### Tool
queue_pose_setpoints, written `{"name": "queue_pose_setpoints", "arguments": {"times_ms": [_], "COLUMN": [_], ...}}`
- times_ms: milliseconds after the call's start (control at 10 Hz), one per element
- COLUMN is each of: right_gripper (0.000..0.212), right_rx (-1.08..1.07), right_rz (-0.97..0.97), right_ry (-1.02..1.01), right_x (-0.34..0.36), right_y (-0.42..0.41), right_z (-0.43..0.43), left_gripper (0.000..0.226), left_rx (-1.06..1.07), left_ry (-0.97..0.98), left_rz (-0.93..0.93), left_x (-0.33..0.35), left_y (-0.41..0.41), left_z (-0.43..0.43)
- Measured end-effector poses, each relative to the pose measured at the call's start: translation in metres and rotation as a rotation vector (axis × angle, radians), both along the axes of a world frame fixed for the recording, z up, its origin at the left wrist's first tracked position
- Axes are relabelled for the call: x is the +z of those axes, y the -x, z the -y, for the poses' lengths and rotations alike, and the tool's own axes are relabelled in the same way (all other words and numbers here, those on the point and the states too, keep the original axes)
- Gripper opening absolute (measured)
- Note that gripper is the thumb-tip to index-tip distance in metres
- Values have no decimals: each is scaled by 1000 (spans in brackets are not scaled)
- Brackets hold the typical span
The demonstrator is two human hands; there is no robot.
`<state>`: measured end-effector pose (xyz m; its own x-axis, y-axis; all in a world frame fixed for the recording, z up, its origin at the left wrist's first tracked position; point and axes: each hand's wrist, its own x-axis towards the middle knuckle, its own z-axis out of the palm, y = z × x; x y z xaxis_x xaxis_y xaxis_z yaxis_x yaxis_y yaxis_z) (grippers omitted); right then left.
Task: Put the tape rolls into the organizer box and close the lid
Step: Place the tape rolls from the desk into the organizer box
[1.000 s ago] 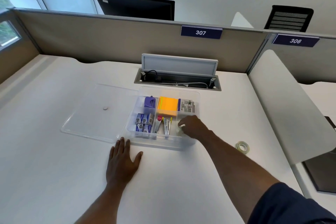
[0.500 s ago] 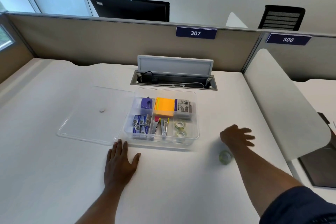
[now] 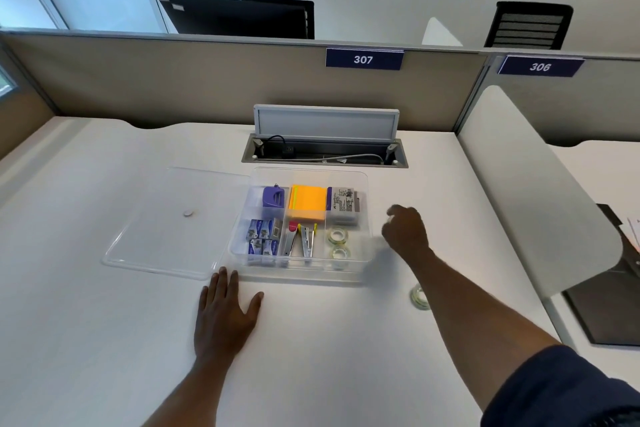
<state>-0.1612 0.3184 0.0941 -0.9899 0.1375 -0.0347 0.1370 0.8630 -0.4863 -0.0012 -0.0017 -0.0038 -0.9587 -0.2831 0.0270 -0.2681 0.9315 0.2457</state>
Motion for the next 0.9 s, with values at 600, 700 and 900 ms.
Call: {"name": "queue_pose_setpoints", "arguments": {"times_ms": [600, 700, 900], "right_gripper": [40, 37, 37], "right_rx": [453, 330, 27], "right_rz": [-128, -215, 104], "right_ry": [-98, -121, -221], "right_x": [1, -2, -5], "right_y": [-3, -3, -12], "right_z": [42, 34, -1], "left_gripper": [82, 82, 82], "left_rx": [11, 11, 5], "left_ry": [-11, -13, -10], "left_rz": [0, -2, 3], "left_x": [-1, 0, 1], "left_y": [0, -1, -1], "left_z": [1, 0, -1]}}
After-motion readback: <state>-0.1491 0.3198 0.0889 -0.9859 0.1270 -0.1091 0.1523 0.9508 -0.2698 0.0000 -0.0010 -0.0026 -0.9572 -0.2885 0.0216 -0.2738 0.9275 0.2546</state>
